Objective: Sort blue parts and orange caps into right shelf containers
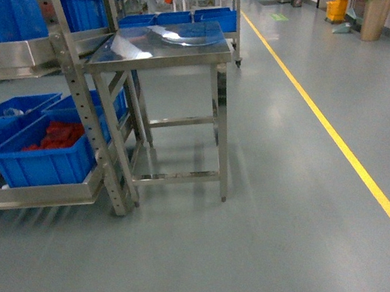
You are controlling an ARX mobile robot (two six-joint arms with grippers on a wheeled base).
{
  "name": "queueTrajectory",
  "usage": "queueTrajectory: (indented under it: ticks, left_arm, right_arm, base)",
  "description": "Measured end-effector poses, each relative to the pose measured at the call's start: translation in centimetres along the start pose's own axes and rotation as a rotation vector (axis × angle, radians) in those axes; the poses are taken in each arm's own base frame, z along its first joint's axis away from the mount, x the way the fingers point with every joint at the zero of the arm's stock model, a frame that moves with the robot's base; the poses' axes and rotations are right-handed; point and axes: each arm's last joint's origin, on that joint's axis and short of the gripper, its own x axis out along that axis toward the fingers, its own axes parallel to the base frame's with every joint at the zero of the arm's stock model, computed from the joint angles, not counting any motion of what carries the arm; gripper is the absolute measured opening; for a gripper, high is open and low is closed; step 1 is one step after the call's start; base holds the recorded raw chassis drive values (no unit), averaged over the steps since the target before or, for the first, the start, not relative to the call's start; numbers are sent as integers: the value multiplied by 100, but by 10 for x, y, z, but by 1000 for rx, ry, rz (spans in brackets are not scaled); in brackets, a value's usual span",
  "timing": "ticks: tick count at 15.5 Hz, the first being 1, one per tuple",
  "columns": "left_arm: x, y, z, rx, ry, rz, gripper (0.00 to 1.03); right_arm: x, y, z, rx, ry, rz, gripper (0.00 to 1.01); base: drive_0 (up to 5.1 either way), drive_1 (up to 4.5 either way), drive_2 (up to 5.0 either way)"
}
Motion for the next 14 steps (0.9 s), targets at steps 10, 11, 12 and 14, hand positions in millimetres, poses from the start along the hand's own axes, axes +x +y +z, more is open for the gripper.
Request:
queueTrajectory:
  ticks: [10, 11, 12, 14]
  left_arm:
    - [0, 0, 0, 0, 0, -2, 42]
    - [0, 0, 0, 0, -1, -2, 42]
    - [0, 0, 1, 0, -5, -2, 42]
    - [0, 0, 0, 0, -3, -2, 42]
  right_arm:
    - [0, 0, 0, 0, 3, 0, 45]
    - [0, 0, 0, 0, 1, 0, 45]
    - [0, 0, 0, 0, -2, 0, 45]
    - [0, 0, 0, 0, -1, 0, 45]
  base:
    - [-3, 427, -433]
    - [-4, 426, -434]
    - [-5, 426, -435]
    - [-4, 427, -434]
